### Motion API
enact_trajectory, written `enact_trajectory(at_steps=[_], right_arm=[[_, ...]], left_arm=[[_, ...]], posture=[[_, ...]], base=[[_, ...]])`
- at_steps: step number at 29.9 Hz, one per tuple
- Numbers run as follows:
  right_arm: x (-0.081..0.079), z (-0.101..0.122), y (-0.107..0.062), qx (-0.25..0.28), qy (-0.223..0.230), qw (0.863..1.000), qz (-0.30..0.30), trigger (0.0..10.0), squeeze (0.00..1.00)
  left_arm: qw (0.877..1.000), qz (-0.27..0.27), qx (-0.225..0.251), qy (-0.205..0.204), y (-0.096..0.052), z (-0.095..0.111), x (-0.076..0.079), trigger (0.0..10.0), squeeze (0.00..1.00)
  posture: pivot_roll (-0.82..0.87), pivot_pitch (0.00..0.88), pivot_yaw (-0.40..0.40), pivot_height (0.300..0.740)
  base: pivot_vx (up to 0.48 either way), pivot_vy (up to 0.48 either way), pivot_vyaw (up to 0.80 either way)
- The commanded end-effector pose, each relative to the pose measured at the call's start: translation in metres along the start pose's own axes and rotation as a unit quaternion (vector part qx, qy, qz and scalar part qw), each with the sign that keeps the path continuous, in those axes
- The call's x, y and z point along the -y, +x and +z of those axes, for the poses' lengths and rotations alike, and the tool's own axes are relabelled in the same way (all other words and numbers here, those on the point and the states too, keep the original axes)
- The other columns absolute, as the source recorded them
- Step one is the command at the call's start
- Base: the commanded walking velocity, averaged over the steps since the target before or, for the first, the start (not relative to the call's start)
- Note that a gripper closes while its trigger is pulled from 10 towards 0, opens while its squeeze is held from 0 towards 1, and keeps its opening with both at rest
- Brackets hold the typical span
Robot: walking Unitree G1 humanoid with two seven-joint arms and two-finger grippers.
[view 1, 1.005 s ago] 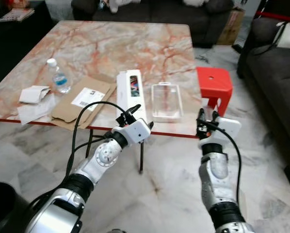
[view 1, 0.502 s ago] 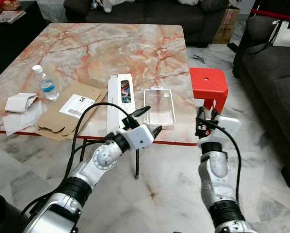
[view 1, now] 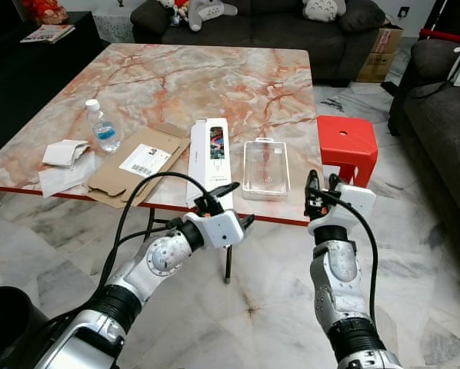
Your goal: Picking trash to rubbish bin
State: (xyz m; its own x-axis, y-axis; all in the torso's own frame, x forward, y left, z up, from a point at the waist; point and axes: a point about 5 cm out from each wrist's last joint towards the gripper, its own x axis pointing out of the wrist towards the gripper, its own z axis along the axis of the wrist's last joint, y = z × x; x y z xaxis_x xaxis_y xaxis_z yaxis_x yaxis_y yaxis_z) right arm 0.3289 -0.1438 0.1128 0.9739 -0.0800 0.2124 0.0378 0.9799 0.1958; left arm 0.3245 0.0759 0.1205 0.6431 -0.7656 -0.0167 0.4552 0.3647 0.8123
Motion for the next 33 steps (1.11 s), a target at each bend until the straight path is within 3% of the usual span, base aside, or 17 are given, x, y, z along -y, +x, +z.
enact_trajectory(at_steps=[1,8,28,33], right_arm=[[-0.001,-0.003,-0.002,-0.006,0.002,1.0,0.002,10.0,0.0],[0.0,-0.004,-0.003,-0.01,0.002,1.0,0.0,10.0,0.0],[0.001,-0.002,-0.001,-0.007,0.003,1.0,-0.002,10.0,0.0],[0.0,-0.001,0.0,-0.005,0.004,1.0,-0.002,10.0,0.0]], left_arm=[[1.0,-0.007,-0.023,0.02,0.0,-0.007,-0.002,10.0,0.0],[0.997,-0.016,-0.061,0.054,-0.001,-0.018,-0.006,10.0,0.0],[0.992,-0.017,-0.077,0.096,0.009,-0.02,-0.001,10.0,0.0],[0.986,-0.017,-0.1,0.136,0.015,-0.023,-0.001,10.0,0.0]], posture=[[0.12,0.114,0.008,0.74],[0.12,0.134,0.002,0.74],[0.12,0.145,-0.001,0.74],[0.12,0.144,0.002,0.74]], base=[[0.0,0.0,0.0],[0.0,0.0,0.0],[0.0,0.0,0.0],[0.0,0.0,0.0]])
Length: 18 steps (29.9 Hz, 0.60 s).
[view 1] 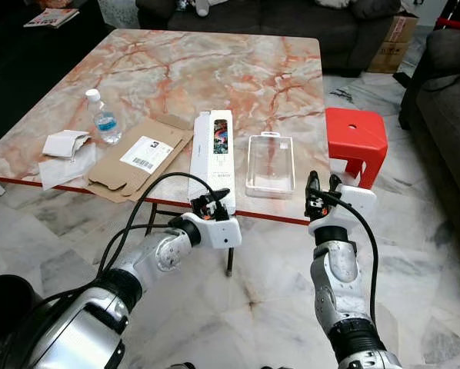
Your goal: Picking trash to rubbish bin
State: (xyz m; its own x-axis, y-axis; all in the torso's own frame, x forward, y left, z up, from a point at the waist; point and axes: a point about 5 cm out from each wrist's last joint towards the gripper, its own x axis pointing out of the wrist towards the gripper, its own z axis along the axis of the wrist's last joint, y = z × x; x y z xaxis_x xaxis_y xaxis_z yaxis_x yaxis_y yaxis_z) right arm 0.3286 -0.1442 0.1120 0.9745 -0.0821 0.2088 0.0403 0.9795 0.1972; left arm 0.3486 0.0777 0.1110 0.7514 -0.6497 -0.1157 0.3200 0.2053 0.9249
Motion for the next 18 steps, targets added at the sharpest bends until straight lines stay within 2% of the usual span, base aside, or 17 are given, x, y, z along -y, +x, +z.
enact_trajectory(at_steps=[1,7,10,18], right_arm=[[-0.001,0.0,0.001,-0.003,0.003,1.0,-0.001,10.0,0.0],[-0.001,0.0,0.001,-0.003,0.004,1.0,-0.001,10.0,0.0],[-0.001,0.0,0.001,-0.003,0.004,1.0,-0.002,10.0,0.0],[0.0,0.0,0.001,-0.002,0.003,1.0,-0.003,10.0,0.0]], left_arm=[[1.0,-0.013,-0.009,0.018,0.002,-0.001,0.003,10.0,0.0],[0.999,-0.02,-0.022,0.016,0.005,-0.003,0.004,10.0,0.0],[0.999,-0.014,-0.029,0.033,0.007,-0.004,0.004,10.0,0.0],[0.996,0.046,-0.066,0.042,0.013,-0.006,-0.009,10.0,0.0]], posture=[[0.11,0.144,0.001,0.74],[0.11,0.145,0.002,0.74],[0.11,0.145,0.002,0.74],[0.11,0.145,0.002,0.74]], base=[[0.0,0.0,0.0],[0.0,0.0,0.0],[0.0,0.0,0.0],[0.0,0.0,0.0]])
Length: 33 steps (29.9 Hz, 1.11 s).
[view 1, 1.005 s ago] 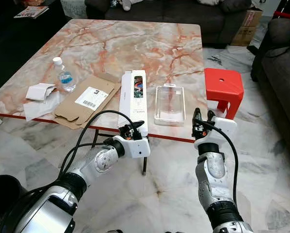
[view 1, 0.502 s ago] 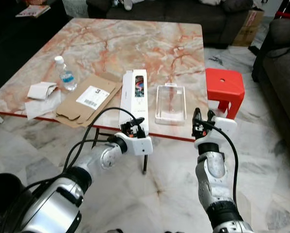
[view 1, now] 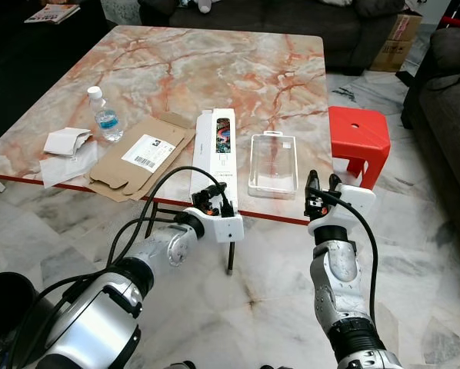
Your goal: Picking trash to rubbish bin
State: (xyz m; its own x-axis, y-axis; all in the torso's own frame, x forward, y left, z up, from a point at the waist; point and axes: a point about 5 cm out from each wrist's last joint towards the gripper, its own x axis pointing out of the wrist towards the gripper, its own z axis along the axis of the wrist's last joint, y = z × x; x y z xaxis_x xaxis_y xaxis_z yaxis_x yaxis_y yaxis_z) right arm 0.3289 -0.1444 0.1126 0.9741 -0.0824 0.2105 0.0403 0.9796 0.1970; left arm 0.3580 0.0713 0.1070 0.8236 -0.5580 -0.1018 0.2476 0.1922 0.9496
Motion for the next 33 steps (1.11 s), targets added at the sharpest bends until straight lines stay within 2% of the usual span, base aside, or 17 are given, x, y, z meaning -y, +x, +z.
enact_trajectory(at_steps=[1,6,7,8,9,10,11,12,13,14,16,22,26,33], right_arm=[[0.0,0.0,0.0,-0.003,0.003,1.0,-0.003,10.0,0.0],[0.0,0.0,0.0,-0.003,0.003,1.0,-0.002,10.0,0.0],[0.0,0.0,0.0,-0.003,0.003,1.0,-0.002,10.0,0.0],[0.0,0.0,0.0,-0.003,0.003,1.0,-0.002,10.0,0.0],[0.0,0.0,0.0,-0.002,0.003,1.0,-0.002,10.0,0.0],[0.0,0.0,0.0,-0.002,0.003,1.0,-0.001,10.0,0.0],[0.0,0.0,0.0,-0.003,0.003,1.0,-0.001,10.0,0.0],[0.0,-0.001,0.0,-0.003,0.003,1.0,-0.001,10.0,0.0],[0.0,-0.001,0.0,-0.003,0.003,1.0,-0.001,10.0,0.0],[0.0,0.0,0.0,-0.003,0.003,1.0,-0.001,10.0,0.0],[0.0,-0.001,0.0,-0.005,0.003,1.0,0.0,10.0,0.0],[-0.001,-0.001,0.0,-0.004,0.003,1.0,0.001,10.0,0.0],[-0.001,-0.001,0.0,-0.004,0.003,1.0,0.003,10.0,0.0],[-0.003,-0.002,-0.001,-0.006,0.003,1.0,0.007,10.0,0.0]], left_arm=[[0.999,0.027,-0.016,0.012,0.003,-0.004,-0.012,10.0,0.0],[0.999,0.042,-0.022,0.023,0.005,-0.004,-0.016,10.0,0.0],[0.998,0.046,-0.024,0.02,0.005,-0.004,-0.017,9.4,0.0],[0.998,0.046,-0.024,0.02,0.005,-0.004,-0.017,9.4,0.0],[0.998,0.063,-0.026,0.008,0.006,-0.004,-0.02,2.8,0.0],[0.997,0.068,-0.026,0.003,0.006,-0.004,-0.022,3.1,0.0],[0.997,0.07,-0.021,0.001,0.006,-0.003,-0.024,4.5,0.0],[0.997,0.07,-0.02,0.0,0.007,-0.003,-0.024,4.5,0.0],[0.998,0.069,-0.012,-0.005,0.007,-0.001,-0.025,7.4,0.0],[0.998,0.069,-0.007,-0.009,0.007,0.0,-0.026,8.8,0.0],[0.998,0.065,0.009,-0.009,0.007,0.003,-0.026,10.0,0.0],[0.997,0.072,0.019,-0.009,0.005,0.004,-0.029,10.0,0.0],[0.996,0.089,0.027,0.0,0.004,0.003,-0.04,10.0,0.0],[0.995,0.099,0.033,0.004,0.005,0.004,-0.047,10.0,0.0]], posture=[[0.11,0.145,0.002,0.74],[0.11,0.145,0.0,0.74],[0.11,0.145,0.0,0.74],[0.11,0.145,0.0,0.74],[0.11,0.145,0.0,0.74],[0.11,0.145,0.0,0.74],[0.1,0.143,0.0,0.74],[0.1,0.143,0.0,0.74],[0.11,0.143,0.0,0.74],[0.11,0.143,0.0,0.74],[0.11,0.142,0.0,0.74],[0.11,0.14,0.002,0.74],[0.11,0.13,0.001,0.74],[0.11,0.125,0.002,0.74]], base=[[0.0,0.0,0.0],[0.0,0.0,0.0],[0.0,0.0,0.0],[0.0,0.0,0.0],[0.0,0.0,0.0],[0.0,0.0,0.0],[0.0,0.0,0.0],[0.0,0.0,0.0],[0.0,0.0,0.0],[0.0,0.0,0.0],[0.0,0.0,0.0],[0.0,0.0,0.0],[0.0,0.0,0.0],[0.0,0.0,0.0]])
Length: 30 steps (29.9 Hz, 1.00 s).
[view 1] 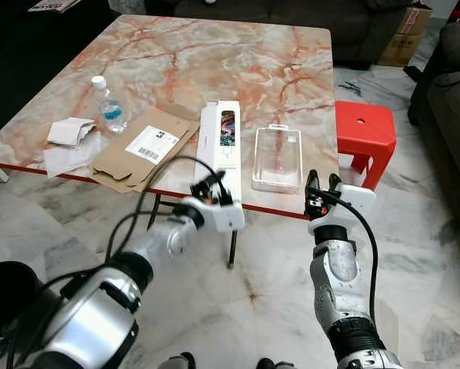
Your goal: Picking trash to rubbish bin
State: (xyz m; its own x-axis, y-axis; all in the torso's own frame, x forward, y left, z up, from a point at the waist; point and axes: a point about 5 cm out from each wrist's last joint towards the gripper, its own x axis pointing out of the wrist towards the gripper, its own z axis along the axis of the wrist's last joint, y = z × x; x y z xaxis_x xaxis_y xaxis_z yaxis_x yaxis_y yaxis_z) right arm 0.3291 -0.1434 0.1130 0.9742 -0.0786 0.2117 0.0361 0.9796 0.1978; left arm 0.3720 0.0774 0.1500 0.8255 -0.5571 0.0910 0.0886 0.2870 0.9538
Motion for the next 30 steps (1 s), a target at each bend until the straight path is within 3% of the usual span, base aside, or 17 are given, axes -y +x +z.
enact_trajectory(at_steps=[1,7,14,19,26,27,30], right_arm=[[-0.002,-0.002,-0.001,-0.006,0.003,1.0,0.005,10.0,0.0],[-0.002,-0.002,-0.001,-0.007,0.003,1.0,0.006,10.0,0.0],[-0.003,-0.004,-0.002,-0.009,0.003,1.0,0.007,10.0,0.0],[-0.002,-0.004,-0.002,-0.01,0.003,1.0,0.005,10.0,0.0],[-0.002,-0.005,-0.003,-0.011,0.005,1.0,0.001,10.0,0.0],[-0.002,-0.005,-0.003,-0.012,0.005,1.0,0.002,10.0,0.0],[-0.002,-0.005,-0.003,-0.012,0.006,1.0,0.001,10.0,0.0]], left_arm=[[1.0,0.008,0.008,-0.002,0.002,0.004,-0.003,10.0,0.0],[1.0,0.005,0.005,0.002,0.002,0.003,-0.003,10.0,0.0],[0.999,-0.033,-0.007,-0.019,-0.002,0.001,0.011,10.0,0.0],[0.996,-0.056,0.059,-0.049,-0.003,0.02,0.019,10.0,0.0],[0.995,-0.067,0.069,-0.032,-0.004,0.023,0.022,10.0,0.0],[0.994,-0.067,0.074,-0.037,-0.003,0.025,0.021,10.0,1.0],[0.993,-0.07,0.083,-0.043,-0.003,0.028,0.02,10.0,1.0]], posture=[[0.11,0.125,0.002,0.74],[0.11,0.124,0.002,0.74],[0.1,0.121,0.003,0.74],[0.1,0.126,0.004,0.74],[0.11,0.135,0.004,0.74],[0.11,0.138,0.003,0.74],[0.11,0.14,0.004,0.74]], base=[[0.0,0.0,0.0],[0.0,0.0,0.0],[0.0,0.0,0.0],[0.0,0.0,0.0],[0.0,0.0,0.0],[0.0,0.0,0.0],[0.0,0.0,0.0]])
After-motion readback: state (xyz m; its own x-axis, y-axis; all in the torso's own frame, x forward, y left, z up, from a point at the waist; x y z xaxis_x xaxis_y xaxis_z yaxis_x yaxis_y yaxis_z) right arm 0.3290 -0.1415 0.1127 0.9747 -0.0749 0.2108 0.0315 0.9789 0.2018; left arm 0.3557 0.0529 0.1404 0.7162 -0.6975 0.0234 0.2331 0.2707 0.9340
